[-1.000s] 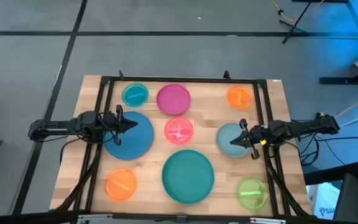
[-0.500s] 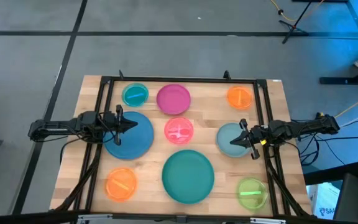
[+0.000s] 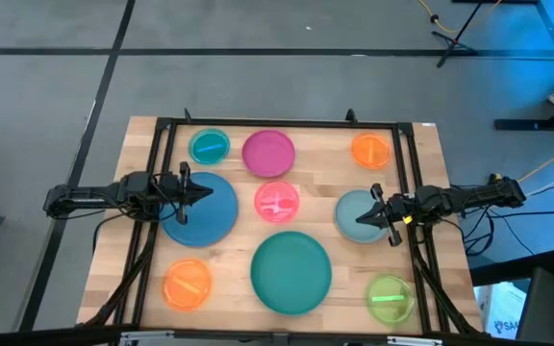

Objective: Stack plastic plates

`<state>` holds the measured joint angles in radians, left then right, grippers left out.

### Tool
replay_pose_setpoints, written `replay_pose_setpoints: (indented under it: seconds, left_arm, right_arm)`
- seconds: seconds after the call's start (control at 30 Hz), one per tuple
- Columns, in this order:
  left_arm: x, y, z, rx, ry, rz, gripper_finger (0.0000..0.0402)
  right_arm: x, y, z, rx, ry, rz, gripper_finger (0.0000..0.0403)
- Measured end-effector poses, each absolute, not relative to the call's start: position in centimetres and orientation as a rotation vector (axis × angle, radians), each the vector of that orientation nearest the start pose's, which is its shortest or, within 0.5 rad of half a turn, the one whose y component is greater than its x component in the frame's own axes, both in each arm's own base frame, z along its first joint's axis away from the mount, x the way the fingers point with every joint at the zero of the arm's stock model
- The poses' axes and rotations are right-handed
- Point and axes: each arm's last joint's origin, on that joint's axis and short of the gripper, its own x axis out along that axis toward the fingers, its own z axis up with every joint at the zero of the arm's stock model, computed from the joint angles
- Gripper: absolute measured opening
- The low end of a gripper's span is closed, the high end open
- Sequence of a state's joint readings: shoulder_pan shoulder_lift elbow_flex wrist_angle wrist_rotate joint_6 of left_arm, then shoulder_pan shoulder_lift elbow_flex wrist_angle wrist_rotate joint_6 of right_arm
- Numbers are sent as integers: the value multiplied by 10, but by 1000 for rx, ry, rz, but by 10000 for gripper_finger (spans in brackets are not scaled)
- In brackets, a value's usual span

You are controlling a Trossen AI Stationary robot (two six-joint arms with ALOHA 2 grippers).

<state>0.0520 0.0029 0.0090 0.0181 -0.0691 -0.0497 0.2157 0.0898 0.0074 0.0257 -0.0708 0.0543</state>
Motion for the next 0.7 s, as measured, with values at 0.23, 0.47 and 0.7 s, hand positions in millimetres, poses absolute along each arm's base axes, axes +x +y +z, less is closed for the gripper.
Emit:
replay_pose_setpoints:
  seconds: [0.23, 0.47, 0.7]
  left_arm:
    - [97, 7, 168, -50, -27, 120, 9]
    - [97, 7, 172, -30, -62, 121, 9]
    - [95, 7, 185, -149, -207, 105, 9]
  right_arm:
    - [100, 24, 161, 50, 64, 285, 12]
    - [100, 24, 161, 48, 64, 284, 12]
    - [101, 21, 162, 39, 54, 181, 12]
